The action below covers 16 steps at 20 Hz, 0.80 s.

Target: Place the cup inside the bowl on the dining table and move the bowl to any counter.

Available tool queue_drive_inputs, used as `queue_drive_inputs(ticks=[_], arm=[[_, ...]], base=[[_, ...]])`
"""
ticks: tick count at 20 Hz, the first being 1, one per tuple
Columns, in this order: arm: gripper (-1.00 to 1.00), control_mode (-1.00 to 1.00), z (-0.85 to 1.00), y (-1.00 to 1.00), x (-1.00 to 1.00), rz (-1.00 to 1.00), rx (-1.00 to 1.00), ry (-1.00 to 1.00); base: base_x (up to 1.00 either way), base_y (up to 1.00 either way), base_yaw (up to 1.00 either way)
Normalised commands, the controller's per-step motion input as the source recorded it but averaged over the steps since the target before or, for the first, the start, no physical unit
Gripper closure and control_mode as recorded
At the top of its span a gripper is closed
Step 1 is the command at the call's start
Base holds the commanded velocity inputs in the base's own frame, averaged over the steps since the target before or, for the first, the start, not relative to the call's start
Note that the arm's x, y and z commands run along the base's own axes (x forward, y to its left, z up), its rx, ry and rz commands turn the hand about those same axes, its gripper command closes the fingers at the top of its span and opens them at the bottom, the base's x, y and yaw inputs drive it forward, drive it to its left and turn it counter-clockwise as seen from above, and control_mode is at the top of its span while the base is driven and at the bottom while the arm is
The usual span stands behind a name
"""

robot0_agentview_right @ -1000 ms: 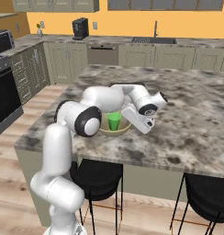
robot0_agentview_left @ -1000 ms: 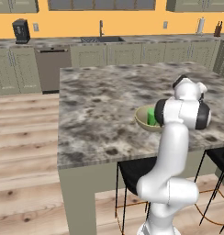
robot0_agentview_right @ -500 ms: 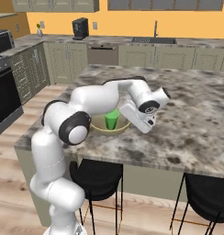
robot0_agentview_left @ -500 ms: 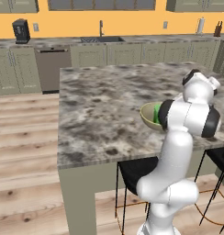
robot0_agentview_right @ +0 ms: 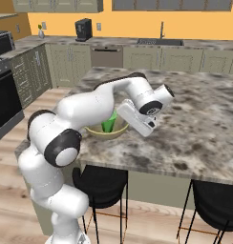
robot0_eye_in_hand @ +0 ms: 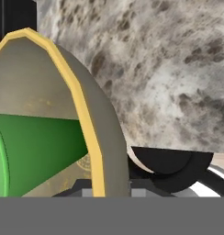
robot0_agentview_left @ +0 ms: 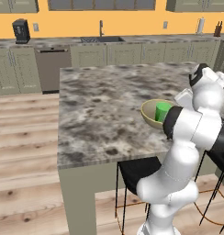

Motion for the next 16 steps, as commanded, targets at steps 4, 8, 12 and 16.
queue_drive_inputs(ticks=[4,8,12,16], arm=[[1.00,-1.00,0.38,0.23,-0.56,0.00,0.00,0.00],[1.00,-1.00,0.23,0.11,-0.47,0.00,0.00,0.00],[1.00,-1.00,0.00,0.00,0.00,0.00,0.00,0.00],[1.00,-1.00,0.00,0.00,0.00,0.00,0.00,0.00]], base=[[0.00,0.00,0.00],[0.00,0.00,0.00],[0.00,0.00,0.00],[0.00,0.00,0.00]])
